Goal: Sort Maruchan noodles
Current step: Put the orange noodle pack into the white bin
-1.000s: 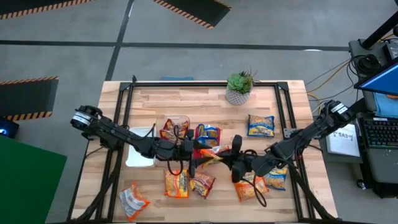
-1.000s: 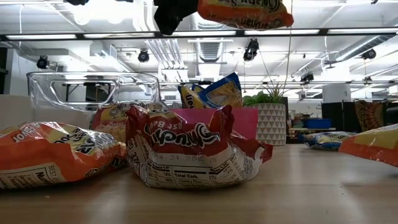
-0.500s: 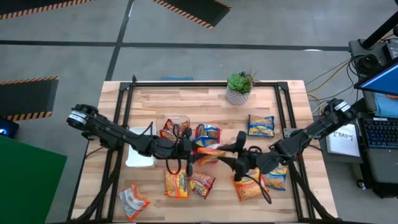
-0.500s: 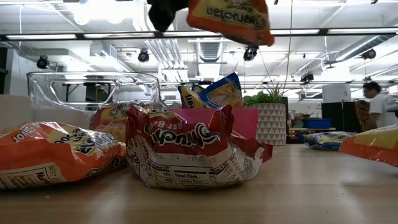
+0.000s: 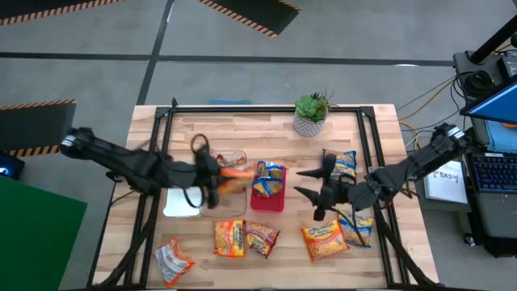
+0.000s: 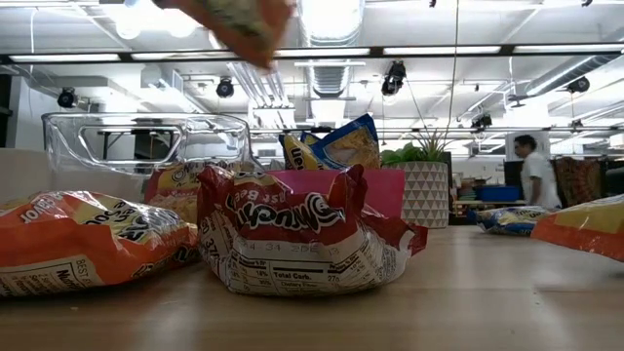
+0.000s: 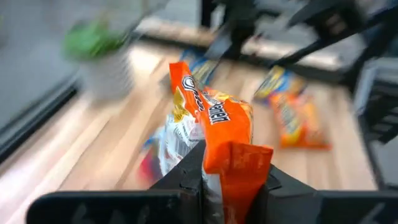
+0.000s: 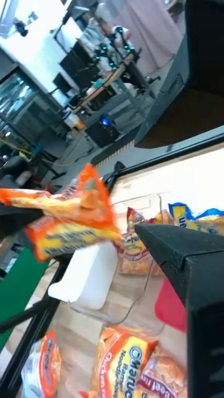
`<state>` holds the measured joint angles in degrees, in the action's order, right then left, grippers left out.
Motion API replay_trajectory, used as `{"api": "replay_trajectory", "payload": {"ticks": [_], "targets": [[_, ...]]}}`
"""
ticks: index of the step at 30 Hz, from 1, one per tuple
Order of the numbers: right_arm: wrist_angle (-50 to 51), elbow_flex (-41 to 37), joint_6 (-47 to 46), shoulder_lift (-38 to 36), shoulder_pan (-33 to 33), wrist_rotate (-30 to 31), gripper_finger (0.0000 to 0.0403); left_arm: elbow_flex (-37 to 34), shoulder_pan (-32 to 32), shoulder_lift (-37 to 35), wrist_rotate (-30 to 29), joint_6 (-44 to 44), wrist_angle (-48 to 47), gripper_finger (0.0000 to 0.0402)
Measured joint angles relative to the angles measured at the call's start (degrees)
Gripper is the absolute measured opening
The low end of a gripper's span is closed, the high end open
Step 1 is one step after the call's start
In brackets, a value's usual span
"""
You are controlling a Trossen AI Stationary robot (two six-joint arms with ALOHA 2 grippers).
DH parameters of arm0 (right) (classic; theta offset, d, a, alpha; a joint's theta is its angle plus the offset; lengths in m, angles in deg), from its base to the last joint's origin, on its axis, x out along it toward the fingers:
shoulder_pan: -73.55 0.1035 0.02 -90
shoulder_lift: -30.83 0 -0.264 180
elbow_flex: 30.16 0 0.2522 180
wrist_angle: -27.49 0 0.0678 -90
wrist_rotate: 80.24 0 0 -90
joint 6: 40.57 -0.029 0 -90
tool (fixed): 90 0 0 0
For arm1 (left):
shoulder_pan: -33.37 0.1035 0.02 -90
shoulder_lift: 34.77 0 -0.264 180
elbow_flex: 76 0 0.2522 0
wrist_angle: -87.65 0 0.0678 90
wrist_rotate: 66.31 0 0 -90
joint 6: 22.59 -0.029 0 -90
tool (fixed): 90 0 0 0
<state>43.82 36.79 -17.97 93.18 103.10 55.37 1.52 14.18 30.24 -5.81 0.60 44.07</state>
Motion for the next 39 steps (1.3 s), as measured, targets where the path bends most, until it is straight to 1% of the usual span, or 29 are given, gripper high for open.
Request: {"api": "replay_trajectory", "payload": {"ticks": [5, 8, 11, 13, 14, 17, 20, 22, 25, 30, 32, 35, 39], "targets": [[0.67, -1.14, -1.08, -0.83, -2.03, -0.07, 0.0199, 12.97, 1.02, 0.88, -0.68, 17.50, -35.04, 0.0039], [0.61, -2.41, -1.50, -0.76, -3.20, -0.07, 0.0198, 16.46, 1.04, 2.50, -0.17, 26.86, -50.16, 0.0039], [0.63, -4.09, -2.87, -0.70, -4.50, -0.16, 0.0198, 16.58, 1.40, 3.38, 5.46, 34.50, -58.66, 0.0038], [0.61, -5.26, -3.60, -0.72, -5.44, -0.38, 0.0198, 15.11, 1.59, 3.35, 9.33, 37.10, -60.05, 0.0038], [0.65, -5.74, -3.63, -0.72, -5.98, -0.61, 0.0198, 14.22, 1.75, 3.33, 11.10, 37.05, -60.17, 0.0038], [0.51, -6.40, -2.91, -0.72, -7.47, -0.65, 0.0199, 11.57, 1.83, 3.89, 14.63, 30.13, -60.00, 0.0038], [0.35, -6.63, -3.05, -0.75, -8.67, -1.03, 0.0199, 8.93, 1.96, 5.43, 15.86, 22.74, -60.21, 0.0038], [0.35, -6.65, -3.09, -0.75, -9.02, -1.09, 0.0199, 7.52, 2.31, 7.10, 16.88, 15.81, -60.10, 0.0038], [0.30, -6.69, -3.05, -0.72, -9.12, -1.22, 0.0199, 5.84, 2.33, 10.85, 17.15, 5.18, -60.18, 0.0038], [0.28, -6.71, -3.08, -0.75, -9.12, -1.26, 0.0199, 5.43, 2.44, 18.32, 17.71, -12.75, -60.15, 0.0038], [0.28, -6.71, -3.11, -0.72, -9.12, -1.27, 0.0199, 5.43, 2.55, 20.40, 19.36, -19.04, -60.08, 0.0038], [0.26, -6.82, -3.11, -0.75, -9.12, -2.40, 0.0199, 5.43, 3.32, 21.48, 21.75, -25.19, -60.13, 0.0038], [0.15, -6.86, -3.11, -0.75, -9.12, -4.29, 0.0199, 5.43, 5.36, 20.45, 21.67, -27.98, -59.00, 0.0038]]}}
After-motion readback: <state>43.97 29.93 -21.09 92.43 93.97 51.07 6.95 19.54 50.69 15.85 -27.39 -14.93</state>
